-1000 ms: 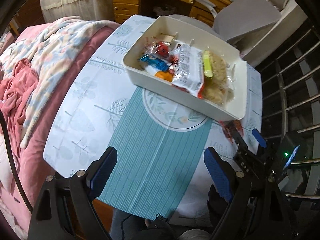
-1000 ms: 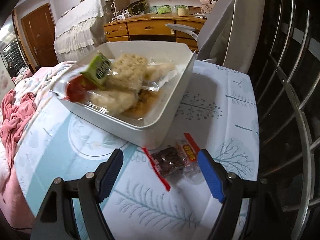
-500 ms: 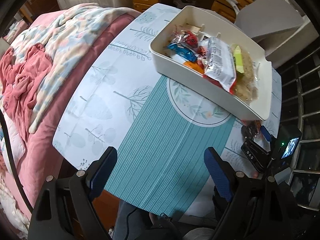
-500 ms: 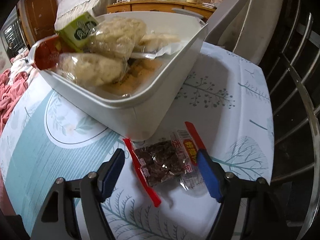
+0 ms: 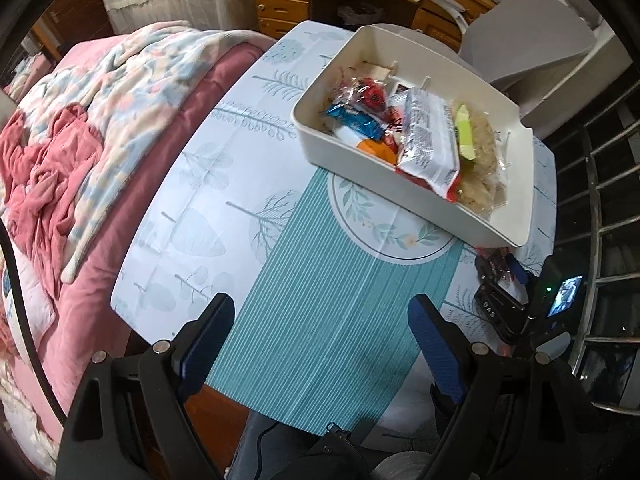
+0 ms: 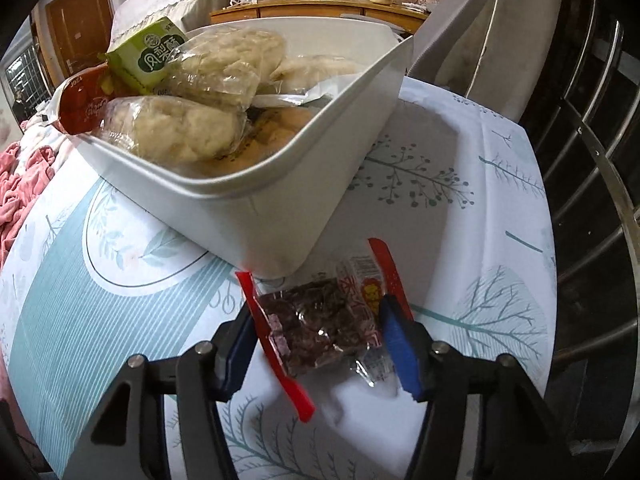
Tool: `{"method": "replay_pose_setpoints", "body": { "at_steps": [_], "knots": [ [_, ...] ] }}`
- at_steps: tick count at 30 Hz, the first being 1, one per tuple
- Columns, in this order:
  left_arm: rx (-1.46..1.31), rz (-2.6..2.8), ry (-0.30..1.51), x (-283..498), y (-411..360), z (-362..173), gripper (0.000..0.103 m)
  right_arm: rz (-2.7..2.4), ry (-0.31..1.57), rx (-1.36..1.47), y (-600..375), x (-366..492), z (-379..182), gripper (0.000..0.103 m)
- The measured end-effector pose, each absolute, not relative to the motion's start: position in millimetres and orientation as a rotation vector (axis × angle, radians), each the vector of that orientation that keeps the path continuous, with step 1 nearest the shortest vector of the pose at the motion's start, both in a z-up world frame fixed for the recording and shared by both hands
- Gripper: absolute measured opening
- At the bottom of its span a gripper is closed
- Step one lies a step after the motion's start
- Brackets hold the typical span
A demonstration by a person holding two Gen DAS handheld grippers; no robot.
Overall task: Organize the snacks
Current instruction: 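Grasp the red-tied brown jerky packet with the right tool, then carry the jerky packet into the white tray and open the right tool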
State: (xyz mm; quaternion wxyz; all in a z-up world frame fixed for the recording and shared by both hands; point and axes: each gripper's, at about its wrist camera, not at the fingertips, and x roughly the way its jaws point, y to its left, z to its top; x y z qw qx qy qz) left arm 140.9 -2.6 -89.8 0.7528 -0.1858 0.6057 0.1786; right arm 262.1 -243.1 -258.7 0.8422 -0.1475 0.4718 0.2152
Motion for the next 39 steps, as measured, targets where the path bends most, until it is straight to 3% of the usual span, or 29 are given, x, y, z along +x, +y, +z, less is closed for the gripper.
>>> {"method": "replay_pose_setpoints", "body": {
  "at_steps": [19,39],
  "knots": [
    [-0.353,0.151,1.276,160,57,-81,0.088,0.167,1.106,-0.172,-225,208,-230,0.052],
    [-0.260,-0.015,1.297,198,161,-91,0.088,-0.167,0.847,0.012,-193,215,-134,0.052]
  ]
}}
